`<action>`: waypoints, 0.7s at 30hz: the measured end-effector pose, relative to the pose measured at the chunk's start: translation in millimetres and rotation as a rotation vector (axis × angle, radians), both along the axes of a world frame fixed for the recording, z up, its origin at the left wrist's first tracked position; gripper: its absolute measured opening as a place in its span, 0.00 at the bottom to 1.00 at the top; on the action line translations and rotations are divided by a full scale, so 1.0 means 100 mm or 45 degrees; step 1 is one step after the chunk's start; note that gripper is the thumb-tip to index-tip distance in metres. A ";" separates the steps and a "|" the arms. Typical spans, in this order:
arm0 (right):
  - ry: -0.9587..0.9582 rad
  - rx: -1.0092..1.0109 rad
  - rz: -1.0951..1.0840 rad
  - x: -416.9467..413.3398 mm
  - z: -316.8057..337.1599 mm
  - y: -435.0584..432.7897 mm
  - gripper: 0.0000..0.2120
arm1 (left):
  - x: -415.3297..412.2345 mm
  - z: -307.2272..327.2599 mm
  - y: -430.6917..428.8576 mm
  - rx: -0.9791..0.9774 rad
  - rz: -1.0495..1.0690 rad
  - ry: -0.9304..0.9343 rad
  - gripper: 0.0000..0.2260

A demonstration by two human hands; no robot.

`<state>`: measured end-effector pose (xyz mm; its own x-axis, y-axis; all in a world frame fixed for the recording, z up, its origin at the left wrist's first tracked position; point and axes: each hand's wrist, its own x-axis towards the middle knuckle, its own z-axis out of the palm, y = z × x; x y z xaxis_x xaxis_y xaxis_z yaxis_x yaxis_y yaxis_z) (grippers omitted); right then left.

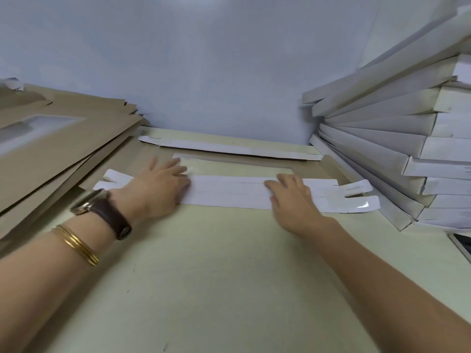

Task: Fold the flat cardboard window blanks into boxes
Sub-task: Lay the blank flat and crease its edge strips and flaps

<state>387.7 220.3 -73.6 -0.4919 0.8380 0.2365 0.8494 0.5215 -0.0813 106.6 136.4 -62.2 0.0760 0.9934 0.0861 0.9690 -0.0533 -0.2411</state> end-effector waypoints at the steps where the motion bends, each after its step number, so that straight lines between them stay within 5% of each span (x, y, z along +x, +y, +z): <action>1: 0.014 -0.050 0.032 -0.12 -0.02 -0.06 0.20 | 0.08 -0.04 0.04 0.028 -0.101 -0.099 0.19; 5: 0.011 -0.291 0.144 -0.61 -0.09 -0.23 0.26 | 0.34 -0.20 0.11 -0.115 0.001 -0.533 0.23; 21: -0.106 -0.413 0.095 -0.10 -0.24 0.10 0.28 | 0.09 -0.34 0.10 -0.231 0.334 -0.438 0.27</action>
<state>377.6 230.3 -97.8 -0.5613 0.8237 -0.0802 0.8204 0.5410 -0.1851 115.9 146.0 -96.0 -0.1819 0.9766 -0.1143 0.9775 0.1922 0.0868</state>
